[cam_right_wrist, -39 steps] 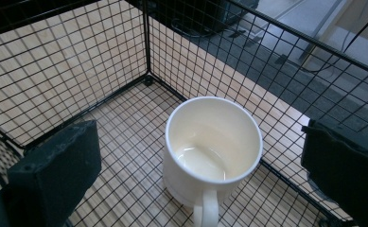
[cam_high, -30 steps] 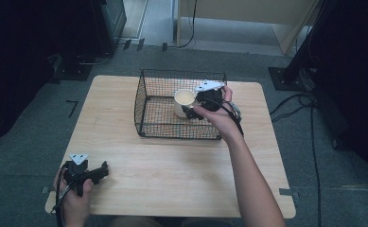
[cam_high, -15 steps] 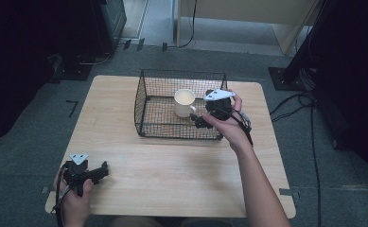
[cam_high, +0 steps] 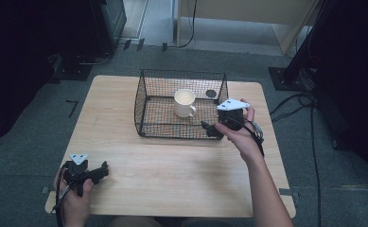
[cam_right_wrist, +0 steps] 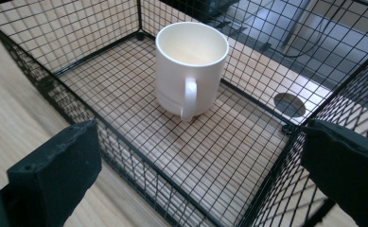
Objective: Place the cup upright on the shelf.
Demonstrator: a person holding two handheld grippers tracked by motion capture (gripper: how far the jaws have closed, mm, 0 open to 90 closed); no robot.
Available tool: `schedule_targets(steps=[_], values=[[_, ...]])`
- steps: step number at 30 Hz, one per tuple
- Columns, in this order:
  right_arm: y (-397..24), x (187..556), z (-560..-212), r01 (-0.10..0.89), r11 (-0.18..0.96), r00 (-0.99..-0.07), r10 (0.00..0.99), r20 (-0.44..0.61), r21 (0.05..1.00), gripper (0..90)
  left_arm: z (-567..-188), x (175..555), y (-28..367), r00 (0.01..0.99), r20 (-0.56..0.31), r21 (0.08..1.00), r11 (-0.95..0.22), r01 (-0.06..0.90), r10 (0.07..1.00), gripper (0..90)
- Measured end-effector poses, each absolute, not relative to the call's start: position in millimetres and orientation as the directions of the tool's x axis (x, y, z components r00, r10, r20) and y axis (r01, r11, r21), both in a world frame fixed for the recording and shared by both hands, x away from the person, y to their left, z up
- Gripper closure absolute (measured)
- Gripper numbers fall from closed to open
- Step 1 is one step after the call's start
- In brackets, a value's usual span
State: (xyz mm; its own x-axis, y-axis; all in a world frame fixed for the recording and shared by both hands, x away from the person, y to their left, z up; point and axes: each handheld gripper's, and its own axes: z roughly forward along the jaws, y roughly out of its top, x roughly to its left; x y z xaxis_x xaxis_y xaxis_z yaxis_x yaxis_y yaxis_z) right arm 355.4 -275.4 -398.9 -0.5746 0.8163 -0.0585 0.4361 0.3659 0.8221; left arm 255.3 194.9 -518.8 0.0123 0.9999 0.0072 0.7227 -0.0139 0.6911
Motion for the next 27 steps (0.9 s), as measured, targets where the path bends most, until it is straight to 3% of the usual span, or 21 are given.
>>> schedule_targets(steps=[27], values=[[-310.4, 308.2, -425.8, 0.449, 0.364, -0.559, 0.827, -0.061, 0.816, 0.0, -518.9, 255.3, 194.9, 0.012, 0.007, 0.691, -0.014, 0.722, 1.0, 1.8]])
